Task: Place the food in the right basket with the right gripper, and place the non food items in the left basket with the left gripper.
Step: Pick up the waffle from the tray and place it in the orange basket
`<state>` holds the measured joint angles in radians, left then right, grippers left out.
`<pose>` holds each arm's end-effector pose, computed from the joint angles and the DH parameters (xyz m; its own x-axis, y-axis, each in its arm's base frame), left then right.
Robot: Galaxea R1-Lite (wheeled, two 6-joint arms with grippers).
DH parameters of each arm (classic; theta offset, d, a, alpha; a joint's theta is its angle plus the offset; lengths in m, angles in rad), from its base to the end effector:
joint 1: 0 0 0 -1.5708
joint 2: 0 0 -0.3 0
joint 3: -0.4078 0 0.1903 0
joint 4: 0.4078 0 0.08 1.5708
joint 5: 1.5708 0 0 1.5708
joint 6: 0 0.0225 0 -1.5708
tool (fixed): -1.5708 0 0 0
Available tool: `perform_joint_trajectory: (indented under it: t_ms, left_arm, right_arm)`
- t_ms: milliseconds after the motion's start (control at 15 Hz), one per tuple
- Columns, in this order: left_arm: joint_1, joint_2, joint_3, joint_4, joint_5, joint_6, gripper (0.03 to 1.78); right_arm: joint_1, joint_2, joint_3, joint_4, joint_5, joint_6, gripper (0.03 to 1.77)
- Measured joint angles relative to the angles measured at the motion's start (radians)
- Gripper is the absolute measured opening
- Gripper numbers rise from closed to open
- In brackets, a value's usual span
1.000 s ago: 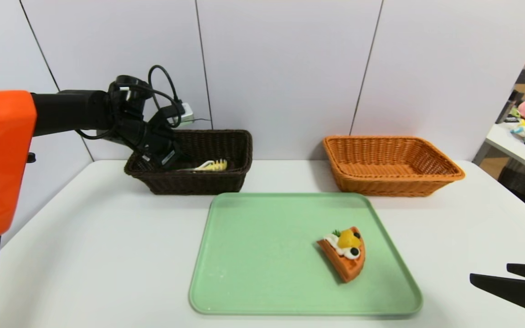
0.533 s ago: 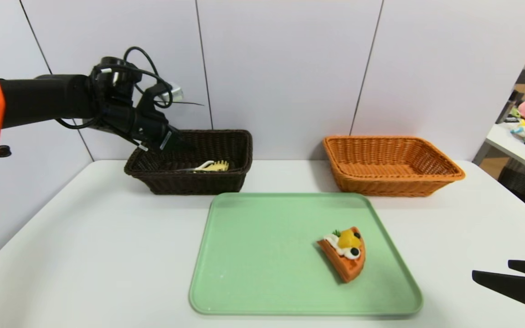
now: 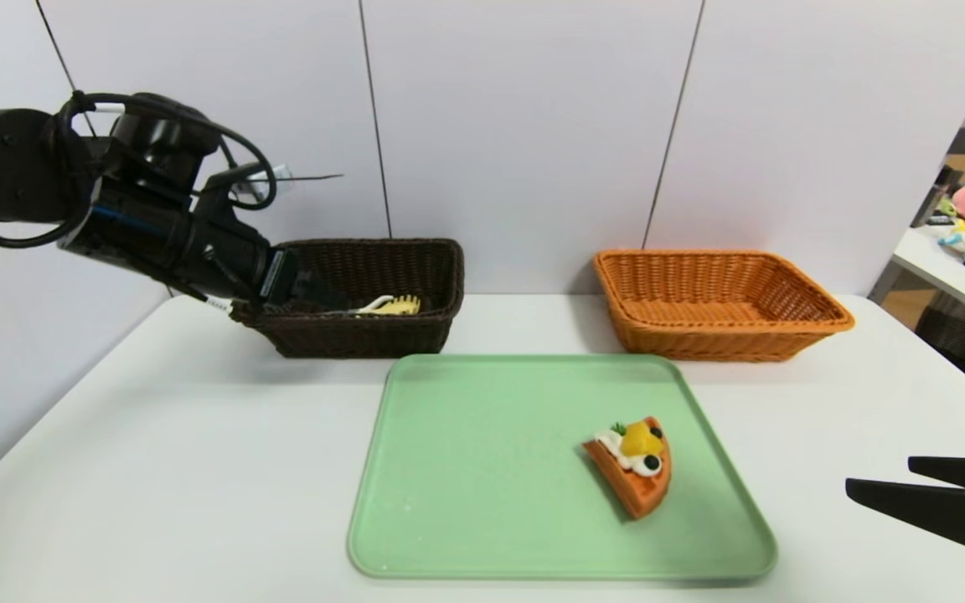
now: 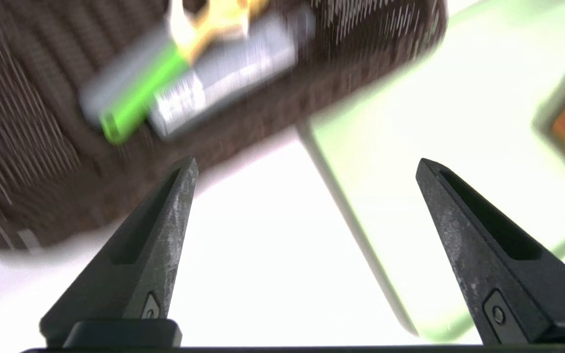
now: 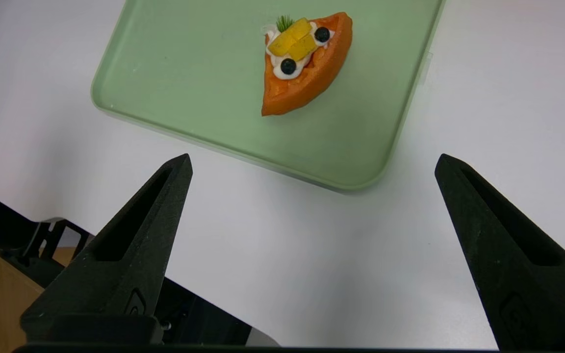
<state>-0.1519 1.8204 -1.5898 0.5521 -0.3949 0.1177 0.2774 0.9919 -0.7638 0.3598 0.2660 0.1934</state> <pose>0.3277 -0.0589 0.2532 0.5887 -0.4793 -0.6509 0.4883 0.8526 -0.1862 0.1020 0.0352 0.2287 0.7002 0.4727 -0.5351 -0.3632 0.8811 0.3030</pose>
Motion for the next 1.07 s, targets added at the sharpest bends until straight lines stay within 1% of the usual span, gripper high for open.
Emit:
perform_joint_trajectory:
  t_ms: [133, 200, 333, 400, 533, 667, 733, 867, 933, 1067]
  left_arm:
    - [-0.029, -0.090, 0.160, -0.005, 0.021, -0.026, 1.61]
    - [-0.059, -0.136, 0.229, -0.008, 0.029, -0.055, 1.62]
    - [-0.136, -0.201, 0.313, -0.010, 0.045, -0.117, 1.64]
    - [-0.176, -0.220, 0.336, -0.011, 0.069, -0.134, 1.65]
    - [-0.253, -0.229, 0.353, -0.040, 0.152, -0.185, 1.66]
    - [-0.312, -0.210, 0.353, -0.106, 0.209, -0.262, 1.67]
    - [-0.337, -0.197, 0.351, -0.125, 0.243, -0.291, 1.67]
    - [-0.370, -0.170, 0.345, -0.131, 0.316, -0.314, 1.67]
    - [-0.379, -0.156, 0.341, -0.131, 0.350, -0.324, 1.68]
    - [-0.388, -0.139, 0.339, -0.131, 0.362, -0.328, 1.69]
  right_arm:
    - [0.011, 0.048, -0.030, -0.006, -0.005, -0.001, 1.71]
    - [0.025, 0.078, -0.047, -0.007, -0.008, -0.003, 1.71]
    - [0.060, 0.140, -0.073, -0.008, -0.011, -0.003, 1.71]
    - [0.085, 0.177, -0.083, -0.006, -0.013, -0.007, 1.71]
    - [0.128, 0.253, -0.103, -0.004, -0.040, -0.023, 1.71]
    - [0.174, 0.337, -0.136, -0.001, -0.089, -0.033, 1.71]
    - [0.199, 0.375, -0.157, 0.003, -0.105, -0.033, 1.71]
    - [0.233, 0.446, -0.196, 0.008, -0.129, -0.030, 1.71]
    - [0.247, 0.478, -0.213, 0.009, -0.150, -0.024, 1.71]
    - [0.274, 0.536, -0.237, 0.007, -0.190, 0.006, 1.71]
